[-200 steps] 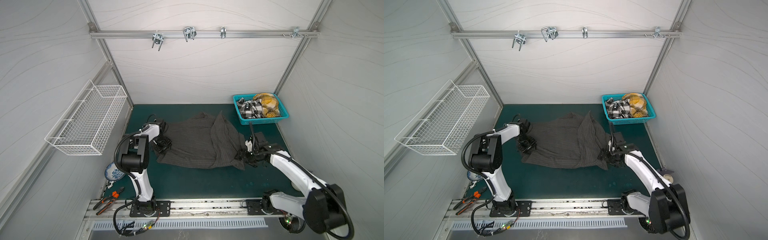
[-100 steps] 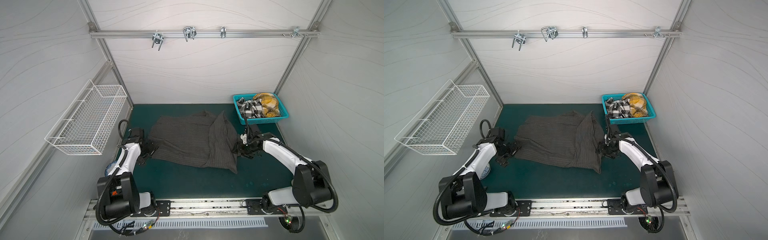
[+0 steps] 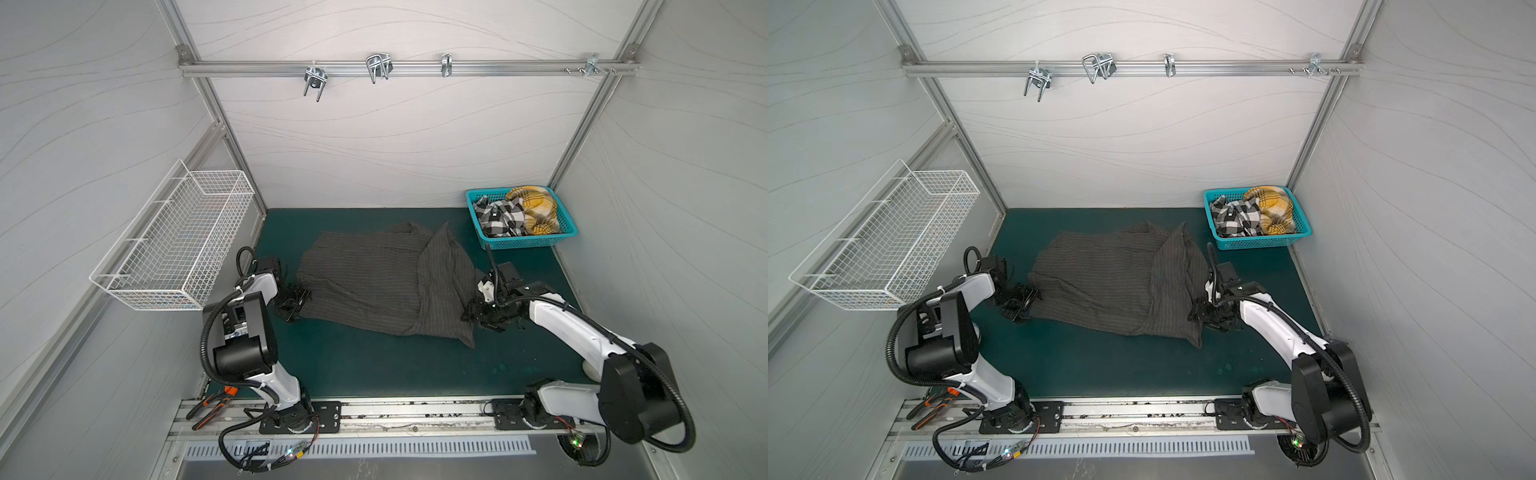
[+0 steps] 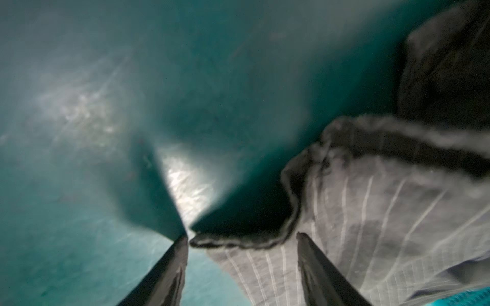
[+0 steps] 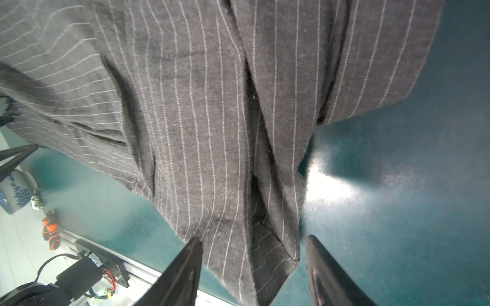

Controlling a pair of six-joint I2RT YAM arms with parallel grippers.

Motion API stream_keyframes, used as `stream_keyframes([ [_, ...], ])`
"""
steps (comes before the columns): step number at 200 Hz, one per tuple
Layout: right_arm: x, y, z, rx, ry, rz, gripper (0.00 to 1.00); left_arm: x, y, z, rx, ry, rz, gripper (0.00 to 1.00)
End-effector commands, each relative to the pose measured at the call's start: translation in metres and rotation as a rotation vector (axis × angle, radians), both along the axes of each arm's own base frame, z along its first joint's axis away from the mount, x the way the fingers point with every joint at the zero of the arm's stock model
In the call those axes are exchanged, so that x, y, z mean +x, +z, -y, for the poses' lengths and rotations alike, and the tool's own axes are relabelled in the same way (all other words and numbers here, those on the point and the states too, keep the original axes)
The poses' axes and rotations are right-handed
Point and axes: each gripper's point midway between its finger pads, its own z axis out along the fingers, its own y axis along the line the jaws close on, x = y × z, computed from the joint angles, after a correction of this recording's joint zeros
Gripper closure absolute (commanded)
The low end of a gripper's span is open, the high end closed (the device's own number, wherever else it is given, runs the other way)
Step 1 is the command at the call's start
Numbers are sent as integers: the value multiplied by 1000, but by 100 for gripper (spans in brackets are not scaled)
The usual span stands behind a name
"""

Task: Fold and stack the long sleeve shirts
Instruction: 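Grasp the shirt's near corners with the left and right grippers, then lift the shirt with both grippers and swing it away from the robot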

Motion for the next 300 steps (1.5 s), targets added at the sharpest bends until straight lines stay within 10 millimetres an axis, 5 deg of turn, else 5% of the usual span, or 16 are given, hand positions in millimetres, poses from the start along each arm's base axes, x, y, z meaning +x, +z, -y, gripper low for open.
stream_keyframes([
  [1, -8, 6, -2, 25, 4, 9, 36, 10, -8, -7, 15, -8, 10, 40],
  [71, -28, 8, 4, 21, -5, -2, 41, 10, -7, -5, -3, -25, -13, 100],
  [128, -42, 3, -7, 48, 68, -41, 30, -11, 26, 10, -1, -78, 21, 100],
  [138, -42, -1, -10, 60, 74, -53, 31, -15, 30, 13, -7, -87, 32, 94],
  [151, -41, -5, -16, 73, 82, -68, 37, -19, 32, 17, -14, -95, 40, 88],
  [179, -41, -15, -30, 104, 103, -83, 56, -25, 28, 27, -64, -94, 50, 100],
  [200, -30, -24, -35, 86, 107, -99, 93, -21, 29, 31, -89, -78, 66, 100],
  [210, -7, -17, -31, 56, 84, -49, 100, -9, 37, 31, -88, -66, 90, 100],
  [222, 39, 4, -20, 45, 7, 34, 100, 24, 60, 31, -67, -58, 153, 100],
  [238, 122, 62, -2, 72, -101, 152, 100, 88, 113, 32, -19, -69, 254, 100],
  [261, 226, 210, 36, 95, -209, 428, 100, 176, 234, 31, 23, -24, 458, 100],
  [272, 244, 282, 55, 109, -247, 554, 100, 195, 297, 27, 27, 15, 569, 100],
  [283, 243, 347, 69, 130, -261, 688, 100, 195, 350, 23, 51, 47, 657, 100],
  [300, 224, 398, 75, 164, -239, 814, 100, 173, 395, 19, 89, 65, 728, 100],
])
